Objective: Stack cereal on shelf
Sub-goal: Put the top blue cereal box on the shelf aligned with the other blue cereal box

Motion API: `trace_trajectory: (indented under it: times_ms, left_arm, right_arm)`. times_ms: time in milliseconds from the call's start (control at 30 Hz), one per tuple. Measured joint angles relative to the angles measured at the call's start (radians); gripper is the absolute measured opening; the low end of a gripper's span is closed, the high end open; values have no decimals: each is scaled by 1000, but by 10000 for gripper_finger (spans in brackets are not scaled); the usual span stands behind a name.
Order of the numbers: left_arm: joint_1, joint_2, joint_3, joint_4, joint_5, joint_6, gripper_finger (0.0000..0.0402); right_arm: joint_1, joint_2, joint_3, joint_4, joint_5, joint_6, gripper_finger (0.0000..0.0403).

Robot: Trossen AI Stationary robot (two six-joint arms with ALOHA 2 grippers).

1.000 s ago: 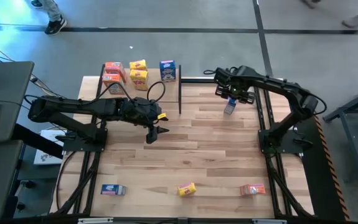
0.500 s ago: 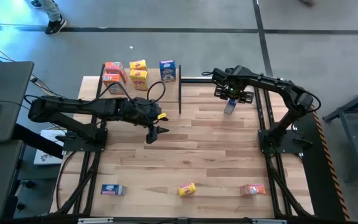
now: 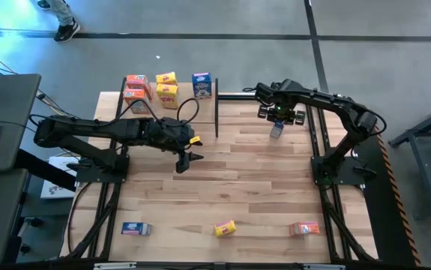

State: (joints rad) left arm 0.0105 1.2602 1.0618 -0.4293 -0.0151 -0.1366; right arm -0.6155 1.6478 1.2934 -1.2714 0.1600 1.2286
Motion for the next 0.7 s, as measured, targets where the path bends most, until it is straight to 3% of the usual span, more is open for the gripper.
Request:
trace_trajectory:
  times_ms: [700]
  left_arm:
    - [0,0,0,0,0,-44,235]
  right_arm:
    - [80,0,0,-8,-123,-346,153]
